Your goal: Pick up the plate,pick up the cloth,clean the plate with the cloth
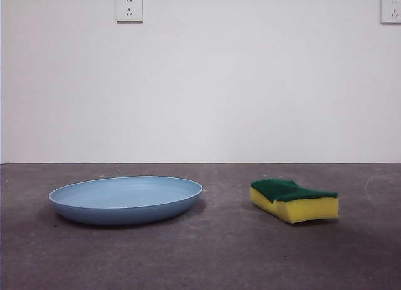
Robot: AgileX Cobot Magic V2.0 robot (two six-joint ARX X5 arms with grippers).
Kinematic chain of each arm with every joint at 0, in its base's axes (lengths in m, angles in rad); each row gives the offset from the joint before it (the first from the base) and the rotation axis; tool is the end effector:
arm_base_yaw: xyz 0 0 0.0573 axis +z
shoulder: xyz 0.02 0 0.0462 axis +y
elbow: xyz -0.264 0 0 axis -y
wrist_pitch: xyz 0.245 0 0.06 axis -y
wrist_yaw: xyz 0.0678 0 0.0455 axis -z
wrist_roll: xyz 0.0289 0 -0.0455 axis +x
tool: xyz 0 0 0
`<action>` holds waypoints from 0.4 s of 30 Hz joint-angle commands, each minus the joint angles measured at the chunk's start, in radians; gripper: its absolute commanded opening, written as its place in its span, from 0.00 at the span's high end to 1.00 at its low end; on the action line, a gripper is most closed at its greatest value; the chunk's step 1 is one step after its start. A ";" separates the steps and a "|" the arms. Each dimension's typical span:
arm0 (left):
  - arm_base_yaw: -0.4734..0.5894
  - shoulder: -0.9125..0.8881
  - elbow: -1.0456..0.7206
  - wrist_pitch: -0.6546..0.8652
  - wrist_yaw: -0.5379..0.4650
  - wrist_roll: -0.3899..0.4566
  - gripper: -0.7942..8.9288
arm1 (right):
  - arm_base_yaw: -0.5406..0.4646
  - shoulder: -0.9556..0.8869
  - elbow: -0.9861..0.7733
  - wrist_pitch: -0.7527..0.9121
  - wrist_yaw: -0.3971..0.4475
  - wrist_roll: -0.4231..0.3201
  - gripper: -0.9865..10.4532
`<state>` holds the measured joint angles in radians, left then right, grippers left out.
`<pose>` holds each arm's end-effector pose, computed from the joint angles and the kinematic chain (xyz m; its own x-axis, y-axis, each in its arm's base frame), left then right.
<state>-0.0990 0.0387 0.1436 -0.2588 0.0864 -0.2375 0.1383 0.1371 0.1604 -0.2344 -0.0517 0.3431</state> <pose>0.0883 -0.0113 0.1842 0.9711 -0.1832 -0.1527 0.1423 0.9589 -0.2453 0.0954 0.0148 0.1850 0.9600 0.1858 -0.2093 -0.1070 0.9346 0.3391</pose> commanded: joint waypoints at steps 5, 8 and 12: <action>0.003 0.142 0.148 -0.080 0.023 -0.023 0.93 | 0.000 0.212 0.217 -0.132 -0.003 0.001 0.92; 0.003 0.238 0.215 -0.095 0.043 0.006 0.93 | 0.000 0.307 0.317 -0.183 -0.022 -0.079 0.92; 0.003 0.389 0.317 -0.150 0.105 0.068 0.93 | 0.000 0.425 0.438 -0.240 -0.102 -0.166 0.92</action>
<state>-0.0990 0.3954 0.4442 -0.3996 0.1772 -0.2104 0.1383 0.5480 0.5804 -0.4721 -0.1417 0.2348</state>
